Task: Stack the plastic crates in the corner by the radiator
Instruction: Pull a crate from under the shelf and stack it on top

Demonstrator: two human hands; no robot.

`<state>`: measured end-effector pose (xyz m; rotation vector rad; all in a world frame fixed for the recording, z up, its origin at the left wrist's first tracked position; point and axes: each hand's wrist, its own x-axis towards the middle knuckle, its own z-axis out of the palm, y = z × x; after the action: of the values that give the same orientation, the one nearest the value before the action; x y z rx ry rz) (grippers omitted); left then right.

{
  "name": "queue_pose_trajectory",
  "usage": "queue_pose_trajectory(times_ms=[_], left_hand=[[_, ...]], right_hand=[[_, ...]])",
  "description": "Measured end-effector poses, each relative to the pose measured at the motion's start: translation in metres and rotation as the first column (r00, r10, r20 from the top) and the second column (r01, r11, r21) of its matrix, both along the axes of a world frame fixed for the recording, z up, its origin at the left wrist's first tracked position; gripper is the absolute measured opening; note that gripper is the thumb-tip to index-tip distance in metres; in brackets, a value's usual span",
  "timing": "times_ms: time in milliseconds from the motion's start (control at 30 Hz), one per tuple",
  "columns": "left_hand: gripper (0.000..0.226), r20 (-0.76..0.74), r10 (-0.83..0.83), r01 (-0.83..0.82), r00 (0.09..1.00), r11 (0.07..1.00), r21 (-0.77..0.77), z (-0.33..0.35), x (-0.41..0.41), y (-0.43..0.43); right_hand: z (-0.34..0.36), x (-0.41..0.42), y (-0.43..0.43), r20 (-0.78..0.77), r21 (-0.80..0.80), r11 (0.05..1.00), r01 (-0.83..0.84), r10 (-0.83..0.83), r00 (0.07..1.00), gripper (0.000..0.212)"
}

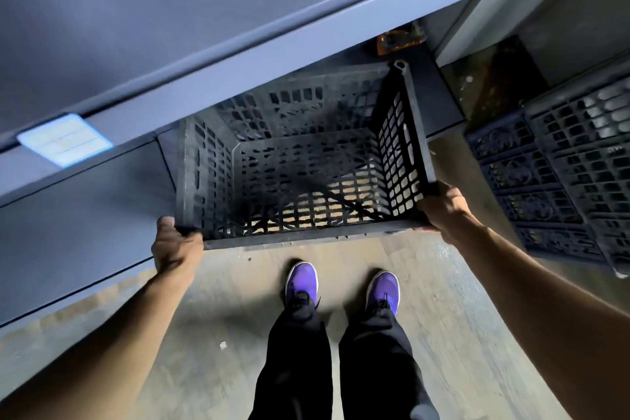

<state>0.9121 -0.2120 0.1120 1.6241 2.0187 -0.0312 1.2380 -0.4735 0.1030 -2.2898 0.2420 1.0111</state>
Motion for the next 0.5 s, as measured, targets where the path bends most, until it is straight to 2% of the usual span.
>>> queue_pose_trajectory(times_ms=[133,233,400,500], left_hand=[[0.021,0.035,-0.056,0.056,0.998,0.998,-0.005,0.021,0.001,-0.012],[0.018,0.073,-0.111,0.113,0.991,0.993,-0.027,0.044,0.008,-0.023],[0.022,0.173,-0.194,0.221,0.965,0.963,-0.151,0.067,0.014,-0.033],[0.024,0.208,-0.243,0.288,0.947,0.932,-0.221,0.048,0.013,-0.027]], right_hand=[[0.036,-0.012,-0.033,0.006,-0.05,0.999,0.01,-0.01,1.0,0.037],[0.072,-0.028,-0.066,-0.005,-0.08,0.994,0.078,-0.078,0.997,0.026],[0.121,-0.054,-0.126,-0.022,-0.111,0.978,0.177,-0.18,0.983,0.025],[0.147,-0.069,-0.16,0.029,-0.147,0.951,0.271,-0.27,0.962,0.019]])
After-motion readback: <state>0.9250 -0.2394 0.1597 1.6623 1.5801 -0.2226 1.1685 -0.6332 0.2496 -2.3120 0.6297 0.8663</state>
